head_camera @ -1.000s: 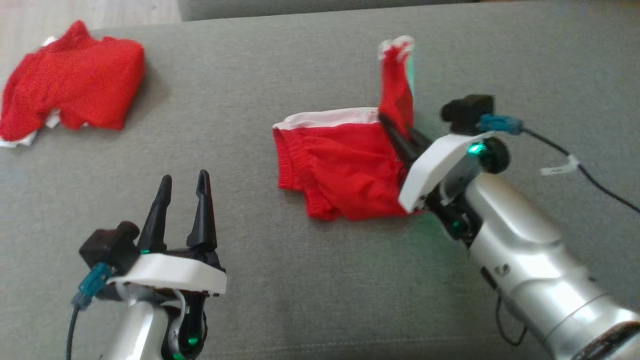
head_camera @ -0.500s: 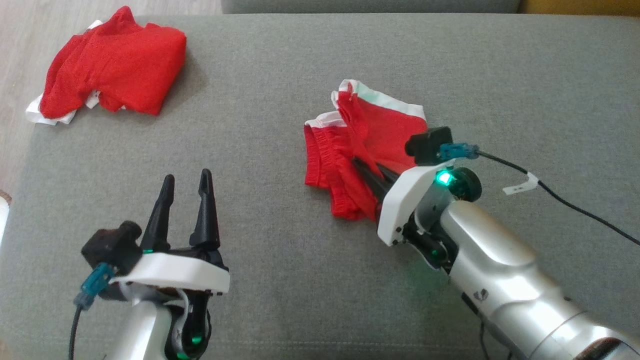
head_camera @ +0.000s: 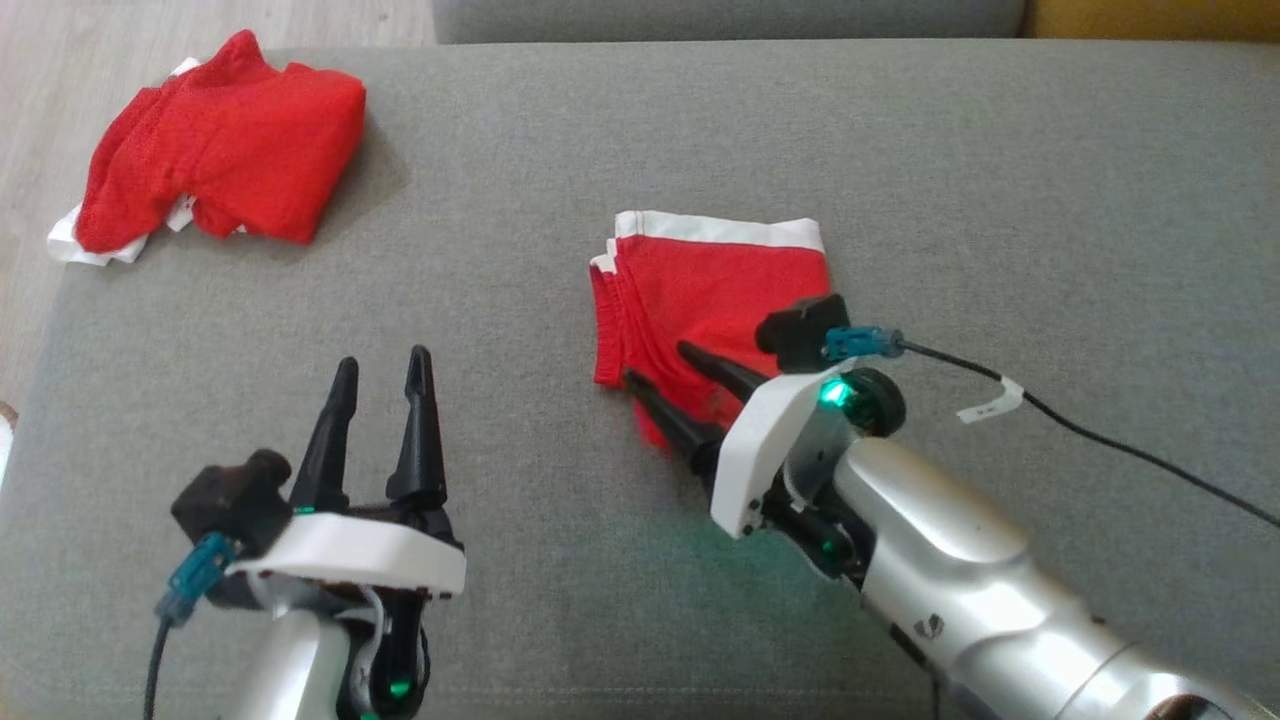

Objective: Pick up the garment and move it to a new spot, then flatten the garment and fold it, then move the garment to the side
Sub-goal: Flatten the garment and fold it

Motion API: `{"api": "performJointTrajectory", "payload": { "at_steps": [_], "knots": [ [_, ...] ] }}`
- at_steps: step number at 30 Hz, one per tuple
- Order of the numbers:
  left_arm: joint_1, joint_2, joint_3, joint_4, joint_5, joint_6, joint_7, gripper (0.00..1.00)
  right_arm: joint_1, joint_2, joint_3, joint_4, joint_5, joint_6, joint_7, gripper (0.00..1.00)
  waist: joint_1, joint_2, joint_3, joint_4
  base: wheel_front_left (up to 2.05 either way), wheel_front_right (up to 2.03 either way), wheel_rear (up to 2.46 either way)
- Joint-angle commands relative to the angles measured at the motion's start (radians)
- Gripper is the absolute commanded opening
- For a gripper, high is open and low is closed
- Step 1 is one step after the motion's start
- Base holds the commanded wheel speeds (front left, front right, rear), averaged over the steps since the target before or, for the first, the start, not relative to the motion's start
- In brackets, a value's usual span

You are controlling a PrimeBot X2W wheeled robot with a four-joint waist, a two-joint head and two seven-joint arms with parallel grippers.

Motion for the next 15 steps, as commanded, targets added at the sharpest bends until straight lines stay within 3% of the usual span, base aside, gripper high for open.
{"api": "performJointTrajectory", "payload": {
  "at_steps": [1, 5, 9, 15],
  "knots": [
    [-0.013, 0.005, 0.042, -0.025, 0.006, -0.003, -0.006, 1.00, 0.001, 0.024, 0.005, -0.036, 0.010, 0.007, -0.016, 1.00, 0.0000, 0.0000, -0.002, -0.002, 0.00, 0.00, 0.00],
    [-0.005, 0.003, 0.042, -0.023, 0.008, -0.003, -0.006, 1.00, 0.002, 0.019, 0.013, -0.087, 0.035, 0.007, -0.062, 1.00, 0.0000, 0.0000, -0.012, -0.010, 0.00, 0.00, 0.00],
    [0.003, 0.001, 0.041, -0.023, 0.009, -0.005, -0.006, 1.00, -0.005, -0.028, -0.024, -0.130, 0.040, 0.007, -0.134, 1.00, 0.0000, 0.0000, -0.020, -0.020, 0.00, 0.00, 0.00],
    [0.004, -0.001, 0.036, -0.026, 0.011, -0.006, -0.006, 1.00, -0.028, -0.094, -0.083, -0.080, -0.034, 0.007, -0.186, 1.00, 0.0000, 0.0000, -0.016, -0.023, 0.00, 0.00, 0.00]
  ]
}}
